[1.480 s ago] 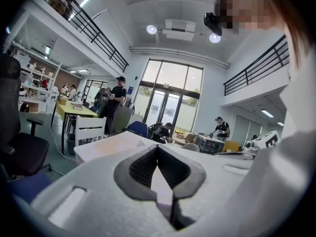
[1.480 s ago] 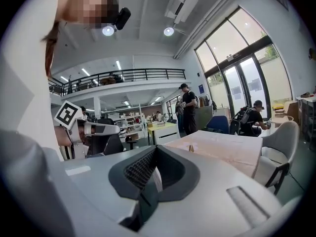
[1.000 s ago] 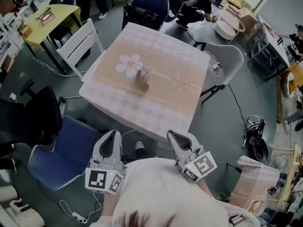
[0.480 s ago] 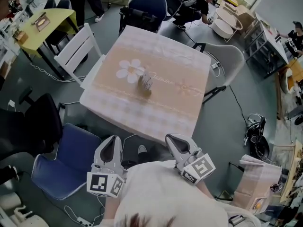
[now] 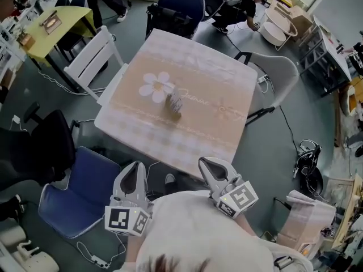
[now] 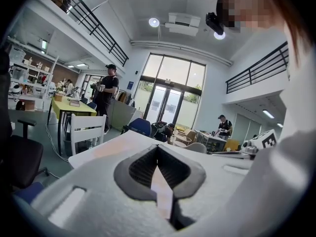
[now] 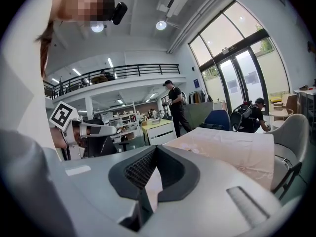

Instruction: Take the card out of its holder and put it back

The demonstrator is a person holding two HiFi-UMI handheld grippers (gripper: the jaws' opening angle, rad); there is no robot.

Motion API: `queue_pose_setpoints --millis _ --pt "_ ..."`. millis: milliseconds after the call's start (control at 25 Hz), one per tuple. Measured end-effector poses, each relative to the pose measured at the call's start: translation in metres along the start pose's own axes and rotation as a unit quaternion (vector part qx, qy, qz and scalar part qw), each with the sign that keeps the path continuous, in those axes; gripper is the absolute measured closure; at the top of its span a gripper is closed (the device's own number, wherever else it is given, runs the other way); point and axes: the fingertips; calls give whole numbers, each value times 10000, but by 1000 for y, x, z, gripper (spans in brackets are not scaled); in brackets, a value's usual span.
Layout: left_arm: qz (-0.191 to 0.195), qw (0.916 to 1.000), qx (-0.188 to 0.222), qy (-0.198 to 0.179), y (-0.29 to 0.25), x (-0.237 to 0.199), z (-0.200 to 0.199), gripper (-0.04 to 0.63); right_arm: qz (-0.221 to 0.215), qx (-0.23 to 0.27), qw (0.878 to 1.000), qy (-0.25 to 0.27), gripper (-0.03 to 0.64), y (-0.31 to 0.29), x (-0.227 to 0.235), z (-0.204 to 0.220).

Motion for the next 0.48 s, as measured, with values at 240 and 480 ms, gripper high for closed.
queue_pose_setpoints --millis 240,480 --pt "-87 9999 69 -28 -26 4 -14 595 2 100 9999 -23 618 -13 27 -18" --pt "-122 9998 -3 -149 -43 9 -16 595 113 157 9997 -176 618 -9 52 -19"
Point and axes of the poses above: the fingertips, and each gripper's own axes: y backward along the fingers, x to its right, z out of its underside, and after that the axes turned 13 degrees about z, right-handed
